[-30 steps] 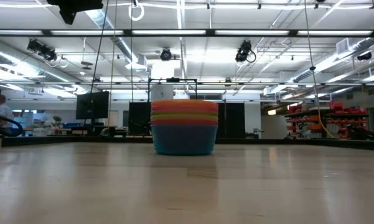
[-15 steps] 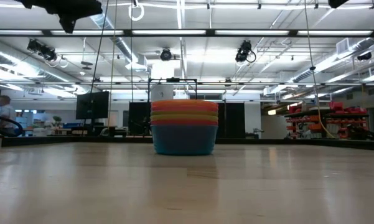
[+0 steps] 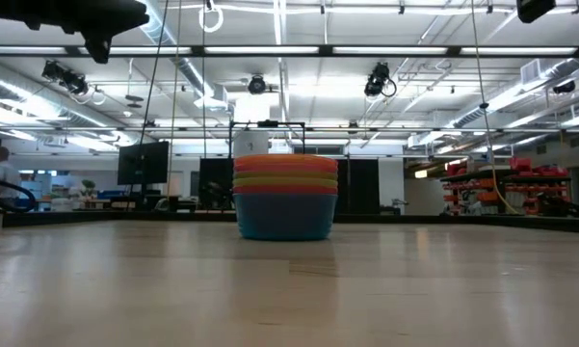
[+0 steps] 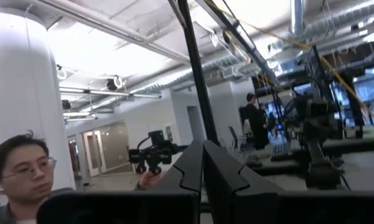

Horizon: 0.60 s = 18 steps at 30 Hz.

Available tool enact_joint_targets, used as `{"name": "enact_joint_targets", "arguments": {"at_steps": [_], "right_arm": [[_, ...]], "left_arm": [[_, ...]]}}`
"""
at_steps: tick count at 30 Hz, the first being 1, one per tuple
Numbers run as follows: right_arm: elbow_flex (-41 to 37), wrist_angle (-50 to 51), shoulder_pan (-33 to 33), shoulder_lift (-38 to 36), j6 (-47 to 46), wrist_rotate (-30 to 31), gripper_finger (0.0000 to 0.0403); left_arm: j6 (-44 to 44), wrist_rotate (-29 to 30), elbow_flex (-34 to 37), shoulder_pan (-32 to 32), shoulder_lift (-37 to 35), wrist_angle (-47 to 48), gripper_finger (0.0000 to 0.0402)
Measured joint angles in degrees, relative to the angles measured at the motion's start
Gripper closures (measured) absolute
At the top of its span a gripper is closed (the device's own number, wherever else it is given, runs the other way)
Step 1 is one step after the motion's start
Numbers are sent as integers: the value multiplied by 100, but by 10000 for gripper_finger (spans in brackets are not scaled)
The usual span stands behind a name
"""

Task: Nest bowls inside each other
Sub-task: Return to Home Position

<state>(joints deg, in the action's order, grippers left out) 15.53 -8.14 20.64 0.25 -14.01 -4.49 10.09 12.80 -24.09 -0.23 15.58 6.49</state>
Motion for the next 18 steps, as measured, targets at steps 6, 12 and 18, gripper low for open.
{"name": "enact_joint_targets", "arguments": {"at_steps": [6, 12, 18], "right_arm": [[-242, -142, 0, 0, -86, 54, 384], [-83, -216, 0, -20, -38, 42, 384], [-7, -179, 0, -22, -15, 40, 384]], "left_arm": [[48, -4, 254, 0, -405, -19, 311], [-58, -9, 275, 0, -990, -152, 315], [-81, -150, 274, 0, -1563, 150, 321]]}}
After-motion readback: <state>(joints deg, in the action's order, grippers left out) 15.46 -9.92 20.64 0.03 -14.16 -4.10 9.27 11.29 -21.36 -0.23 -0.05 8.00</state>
